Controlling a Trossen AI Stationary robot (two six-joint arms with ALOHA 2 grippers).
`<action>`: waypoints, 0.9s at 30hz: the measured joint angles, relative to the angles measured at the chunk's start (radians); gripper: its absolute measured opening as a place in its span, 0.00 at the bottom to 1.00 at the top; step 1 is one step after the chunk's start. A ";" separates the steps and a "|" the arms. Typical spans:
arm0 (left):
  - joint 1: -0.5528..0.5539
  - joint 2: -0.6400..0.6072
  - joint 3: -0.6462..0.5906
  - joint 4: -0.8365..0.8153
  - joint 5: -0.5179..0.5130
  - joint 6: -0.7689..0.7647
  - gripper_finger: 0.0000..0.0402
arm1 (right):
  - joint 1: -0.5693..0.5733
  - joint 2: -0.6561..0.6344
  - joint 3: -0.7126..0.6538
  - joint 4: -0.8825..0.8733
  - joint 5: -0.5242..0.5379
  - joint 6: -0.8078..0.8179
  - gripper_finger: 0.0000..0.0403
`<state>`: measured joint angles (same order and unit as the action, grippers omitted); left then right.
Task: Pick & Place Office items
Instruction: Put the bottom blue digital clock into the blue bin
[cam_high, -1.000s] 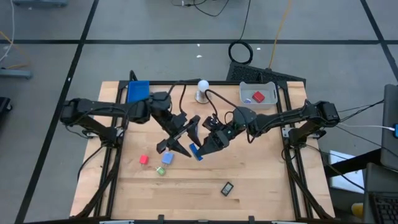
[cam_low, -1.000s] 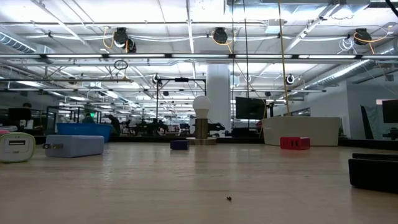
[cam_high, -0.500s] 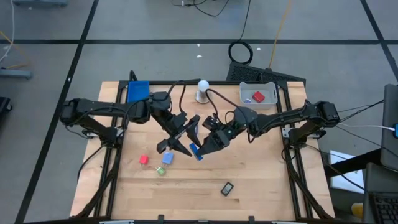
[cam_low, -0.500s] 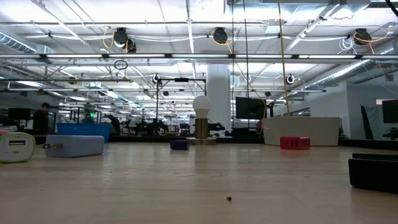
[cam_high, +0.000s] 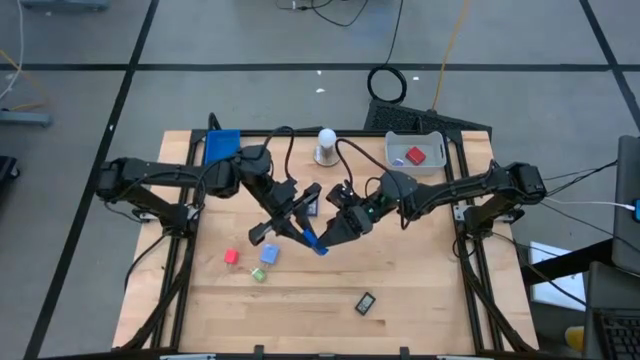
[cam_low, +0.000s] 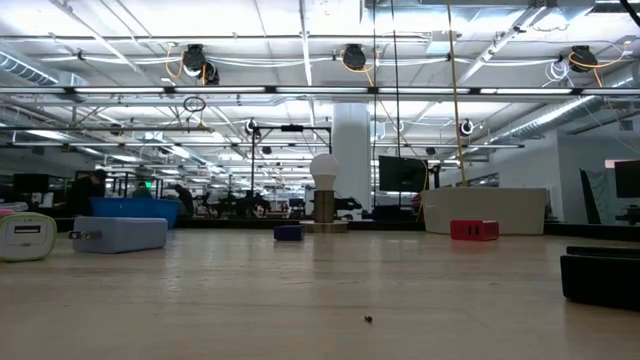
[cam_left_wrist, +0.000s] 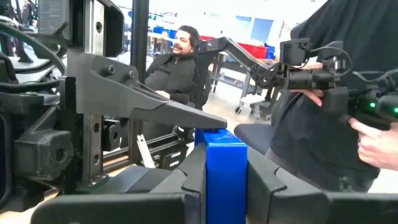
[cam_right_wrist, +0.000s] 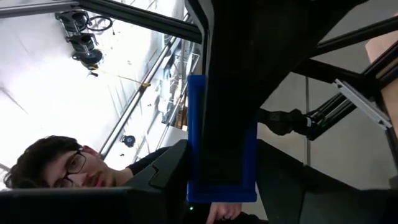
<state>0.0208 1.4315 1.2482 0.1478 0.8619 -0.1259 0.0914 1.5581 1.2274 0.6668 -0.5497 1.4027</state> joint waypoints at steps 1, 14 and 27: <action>0.000 0.000 0.000 0.000 0.000 -0.004 0.14 | 0.000 0.000 0.000 0.000 0.005 0.000 0.39; 0.003 0.003 -0.001 -0.014 -0.014 -0.044 0.14 | 0.000 0.000 0.000 0.017 0.056 -0.004 0.72; 0.053 -0.020 -0.001 -0.018 0.020 -0.096 0.15 | -0.056 0.000 0.000 0.068 -0.025 0.009 0.77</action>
<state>0.0740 1.4114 1.2469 0.1296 0.8817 -0.2224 0.0349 1.5581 1.2274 0.7345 -0.5744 1.4116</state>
